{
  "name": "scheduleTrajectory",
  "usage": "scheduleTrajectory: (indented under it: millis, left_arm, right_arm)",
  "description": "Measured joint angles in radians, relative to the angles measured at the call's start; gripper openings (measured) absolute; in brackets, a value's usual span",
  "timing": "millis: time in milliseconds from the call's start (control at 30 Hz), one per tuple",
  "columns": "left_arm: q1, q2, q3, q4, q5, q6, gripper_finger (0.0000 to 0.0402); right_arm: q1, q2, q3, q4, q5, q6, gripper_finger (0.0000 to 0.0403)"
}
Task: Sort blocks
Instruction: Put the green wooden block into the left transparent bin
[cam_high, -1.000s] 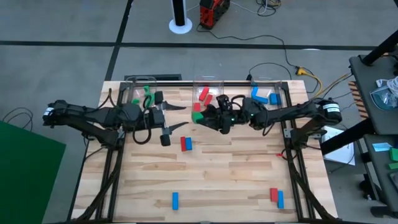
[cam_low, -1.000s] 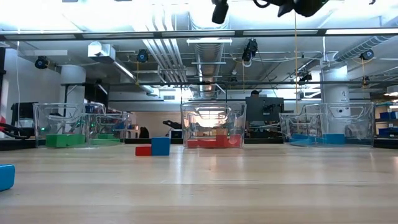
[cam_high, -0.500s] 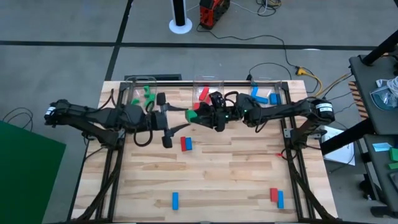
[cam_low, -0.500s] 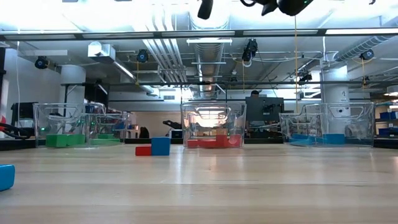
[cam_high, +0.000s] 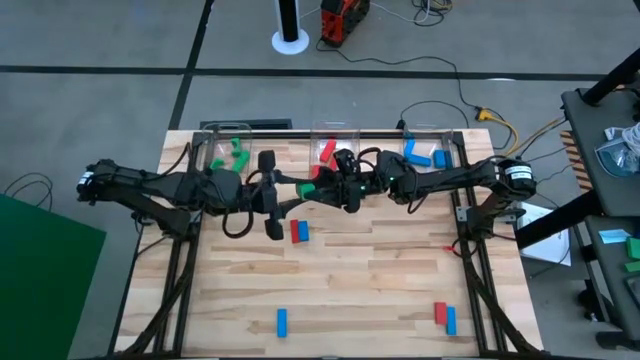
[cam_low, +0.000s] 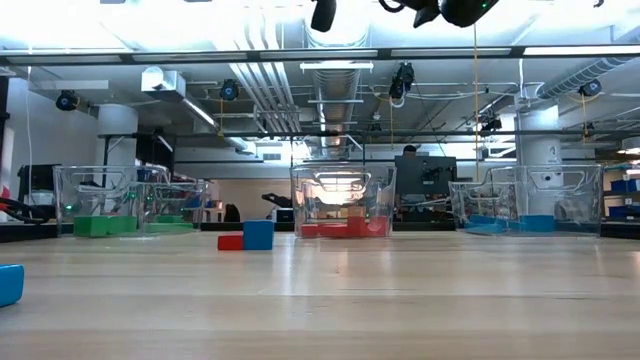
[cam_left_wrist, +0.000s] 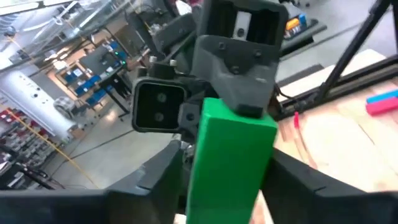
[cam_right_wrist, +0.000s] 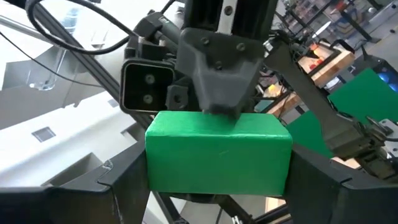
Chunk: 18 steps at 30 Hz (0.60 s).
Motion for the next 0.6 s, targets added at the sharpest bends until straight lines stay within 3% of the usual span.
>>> scheduleTrajectory:
  millis: [200,467,600]
  left_arm:
    - [0.0,0.015,0.043,-0.082,0.0,0.021,0.0107]
    - [0.001,0.037,0.11,-0.18,-0.017,-0.012,0.0107]
    - [0.002,0.028,0.133,-0.26,-0.074,-0.046,0.0107]
  right_arm:
    - [0.0,0.002,0.0,-0.004,0.0,0.021,0.0278]
    - [-0.004,0.001,0.0,-0.031,0.0,0.013,0.031]
    - [-0.011,-0.002,0.0,-0.05,0.002,-0.003,0.0314]
